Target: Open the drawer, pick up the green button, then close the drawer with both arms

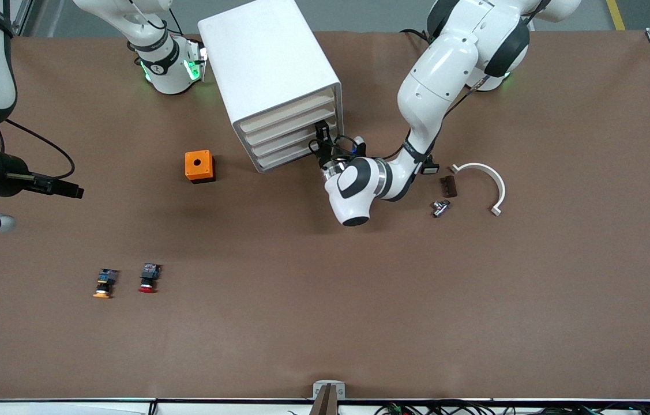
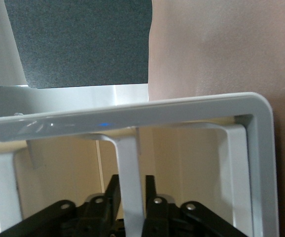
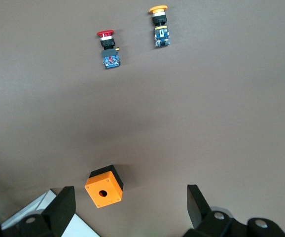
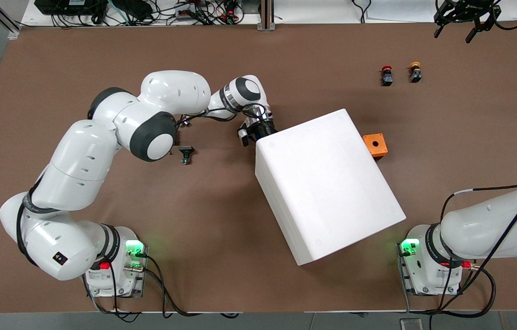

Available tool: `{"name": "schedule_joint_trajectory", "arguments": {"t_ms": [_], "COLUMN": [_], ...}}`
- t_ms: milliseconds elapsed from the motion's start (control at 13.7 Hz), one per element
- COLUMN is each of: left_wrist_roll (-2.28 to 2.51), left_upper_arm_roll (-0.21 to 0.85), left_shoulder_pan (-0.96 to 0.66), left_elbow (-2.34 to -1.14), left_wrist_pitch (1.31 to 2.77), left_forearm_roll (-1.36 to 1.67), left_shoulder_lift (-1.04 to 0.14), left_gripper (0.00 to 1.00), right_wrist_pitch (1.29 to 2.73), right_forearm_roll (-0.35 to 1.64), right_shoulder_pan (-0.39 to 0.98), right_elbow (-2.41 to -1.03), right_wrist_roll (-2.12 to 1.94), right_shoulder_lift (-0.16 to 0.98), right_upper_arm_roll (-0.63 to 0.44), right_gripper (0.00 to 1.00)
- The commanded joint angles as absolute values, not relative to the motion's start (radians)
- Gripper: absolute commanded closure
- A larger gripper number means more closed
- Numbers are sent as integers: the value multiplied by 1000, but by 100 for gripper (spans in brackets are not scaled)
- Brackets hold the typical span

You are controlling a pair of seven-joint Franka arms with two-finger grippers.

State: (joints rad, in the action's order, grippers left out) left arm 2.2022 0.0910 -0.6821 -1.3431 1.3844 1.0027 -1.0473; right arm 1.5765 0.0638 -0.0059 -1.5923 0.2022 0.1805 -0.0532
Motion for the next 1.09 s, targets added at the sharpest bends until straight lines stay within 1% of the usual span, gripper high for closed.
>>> {"name": "schedule_joint_trajectory", "arguments": {"t_ms": [0, 146, 365, 511, 730, 1022], "left_wrist_roll": [2217, 2217, 2215, 2215, 2214, 2215], "left_upper_arm_roll": [92, 92, 89, 89, 87, 86], "left_shoulder_pan": [-673, -667, -647, -626, -588, -528], "left_elbow": [-1338, -1336, -1336, -1335, -1335, -1333], "left_wrist_pitch": [1367, 1367, 1367, 1367, 1368, 1368], "left_forearm_roll": [1023, 1023, 1022, 1022, 1031, 1060], "left_shoulder_lift": [-1057, -1058, -1063, -1066, -1069, -1081], "left_gripper": [89, 93, 93, 93, 92, 91], "right_wrist_pitch": [1562, 1562, 1574, 1595, 1675, 1870], "right_forearm_roll": [63, 75, 77, 95, 100, 100], "right_shoulder_pan": [56, 75, 127, 198, 303, 463], "right_elbow": [-1597, -1594, -1595, -1615, -1655, -1753], "right_wrist_roll": [369, 478, 537, 654, 791, 1013], "right_shoulder_lift": [169, 169, 170, 169, 170, 176], "right_upper_arm_roll": [-48, -46, -46, -46, -46, -48], "right_gripper": [0, 0, 0, 0, 0, 0]}}
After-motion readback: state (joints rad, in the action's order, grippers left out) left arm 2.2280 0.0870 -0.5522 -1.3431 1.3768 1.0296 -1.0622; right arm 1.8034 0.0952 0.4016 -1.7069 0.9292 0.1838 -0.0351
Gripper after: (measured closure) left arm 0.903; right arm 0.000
